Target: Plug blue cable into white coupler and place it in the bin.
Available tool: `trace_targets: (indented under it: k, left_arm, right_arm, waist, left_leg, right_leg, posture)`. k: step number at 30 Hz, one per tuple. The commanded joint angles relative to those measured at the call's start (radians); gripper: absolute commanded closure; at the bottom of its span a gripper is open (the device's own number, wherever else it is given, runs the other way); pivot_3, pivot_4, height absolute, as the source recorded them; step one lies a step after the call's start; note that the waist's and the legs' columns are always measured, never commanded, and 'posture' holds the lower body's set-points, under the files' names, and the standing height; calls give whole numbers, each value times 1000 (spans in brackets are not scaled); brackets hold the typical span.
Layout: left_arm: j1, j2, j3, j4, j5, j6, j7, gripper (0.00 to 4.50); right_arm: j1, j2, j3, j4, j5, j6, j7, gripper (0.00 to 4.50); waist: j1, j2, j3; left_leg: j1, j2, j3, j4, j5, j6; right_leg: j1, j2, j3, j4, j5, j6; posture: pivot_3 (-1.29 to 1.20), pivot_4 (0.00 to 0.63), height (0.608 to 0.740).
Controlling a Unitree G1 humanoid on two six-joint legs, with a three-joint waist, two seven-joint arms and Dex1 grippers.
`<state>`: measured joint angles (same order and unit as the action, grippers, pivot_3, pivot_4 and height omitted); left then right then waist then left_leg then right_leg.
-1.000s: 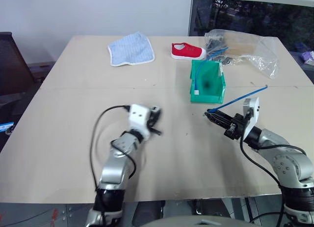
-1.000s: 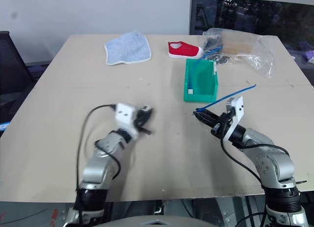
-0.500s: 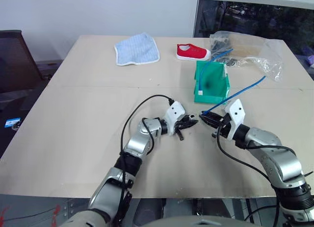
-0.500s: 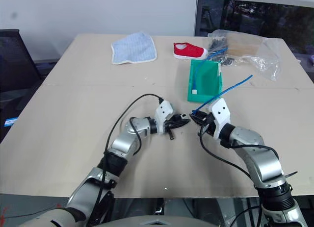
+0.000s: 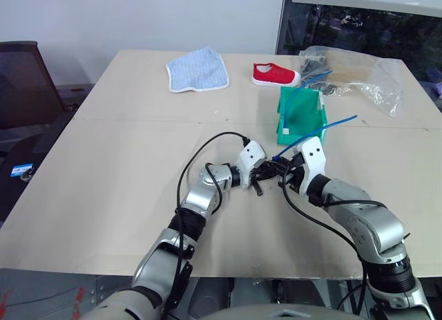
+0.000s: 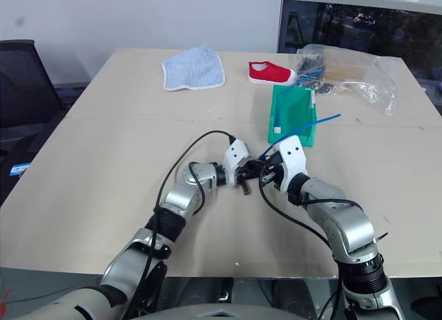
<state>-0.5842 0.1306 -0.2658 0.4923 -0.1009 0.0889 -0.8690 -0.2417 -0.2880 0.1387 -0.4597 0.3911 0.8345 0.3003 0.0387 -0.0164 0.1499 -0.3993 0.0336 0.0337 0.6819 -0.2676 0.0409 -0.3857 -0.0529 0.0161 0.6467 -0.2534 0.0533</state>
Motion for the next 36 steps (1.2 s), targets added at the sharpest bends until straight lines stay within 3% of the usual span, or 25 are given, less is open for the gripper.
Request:
trace_targets:
  k: [1,13,36]
  left_arm:
    - [-1,-11,-7,38,13,21,6,4147]
    - [-19,-14,-8,49,17,34,-15,4147]
    - [-16,-74,-26,-87,43,177,84,4147]
  right_arm:
    - [-15,-1,-30,-24,-1,29,-19,4500]
    - [-31,18,-61,-49,10,110,-56,4500]
    - [-100,-17,123,152,-145,362,-118,4500]
  waist:
    - [0,0,0]
    - [0,1,0]
    - [-1,0,-11]
  left_leg:
    - [0,0,0,0,0,0]
    - [0,0,-1,0,0,0]
    - [1,-1,-6,0,0,0]
  right_leg:
    - [0,0,0,0,0,0]
    - [0,0,-1,0,0,0]
    - [3,-4,-6,-3,0,0]
  posture:
    - [0,150,740]
    - [0,150,740]
    - [0,150,740]
